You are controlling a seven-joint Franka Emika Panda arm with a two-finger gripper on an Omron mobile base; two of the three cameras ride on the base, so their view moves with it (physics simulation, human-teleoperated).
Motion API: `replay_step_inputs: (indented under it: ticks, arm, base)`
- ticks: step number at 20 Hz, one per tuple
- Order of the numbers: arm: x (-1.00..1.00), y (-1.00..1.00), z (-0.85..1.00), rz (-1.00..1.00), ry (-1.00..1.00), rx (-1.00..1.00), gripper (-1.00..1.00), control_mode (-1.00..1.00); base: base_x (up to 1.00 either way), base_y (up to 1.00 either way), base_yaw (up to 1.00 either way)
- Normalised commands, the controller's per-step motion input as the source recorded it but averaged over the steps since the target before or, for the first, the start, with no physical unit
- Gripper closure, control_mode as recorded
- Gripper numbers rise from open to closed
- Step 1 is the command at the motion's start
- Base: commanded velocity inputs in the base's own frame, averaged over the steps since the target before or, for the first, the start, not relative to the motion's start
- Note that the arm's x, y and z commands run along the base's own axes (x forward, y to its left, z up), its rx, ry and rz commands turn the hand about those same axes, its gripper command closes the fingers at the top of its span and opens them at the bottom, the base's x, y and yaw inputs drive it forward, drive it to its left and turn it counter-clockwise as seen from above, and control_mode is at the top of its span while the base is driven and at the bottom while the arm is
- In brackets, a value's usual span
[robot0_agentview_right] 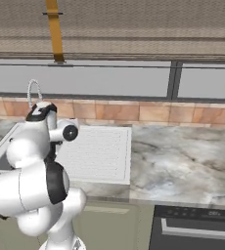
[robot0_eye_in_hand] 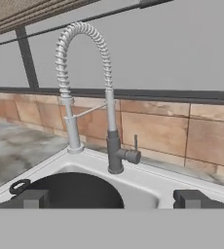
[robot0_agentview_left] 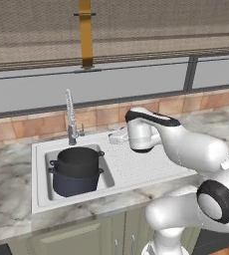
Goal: Pick the pot and pot and place them in the sink. Then turn on the water.
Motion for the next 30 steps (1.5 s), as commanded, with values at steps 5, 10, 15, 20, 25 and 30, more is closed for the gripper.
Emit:
replay_step_inputs:
  ticks: [5,10,15,20,25,30]
  arm:
    - [0.10,0.05,0.14,0.00,0.00,0.00,-1.00,-1.00]
    - [0.11,0.01,0.10,0.00,0.00,0.00,-1.00,-1.00]
    - [0.04,0.00,0.00,0.09,0.00,0.03,-1.00,-1.00]
    - [0.02,0.00,0.00,0.13,0.00,0.03,-1.00,-1.00]
    - [0.04,0.00,0.00,0.11,-0.01,0.04,-1.00,-1.00]
    - [0.05,0.05,0.00,0.09,-0.10,0.07,-1.00,-1.00]
  base:
    - [0.00,0.00,0.00]
    - [0.00,0.00,0.00]
    - [0.00,0.00,0.00]
    - [0.00,0.00,0.00]
    - [0.00,0.00,0.00]
    - [0.00,0.00,0.00]
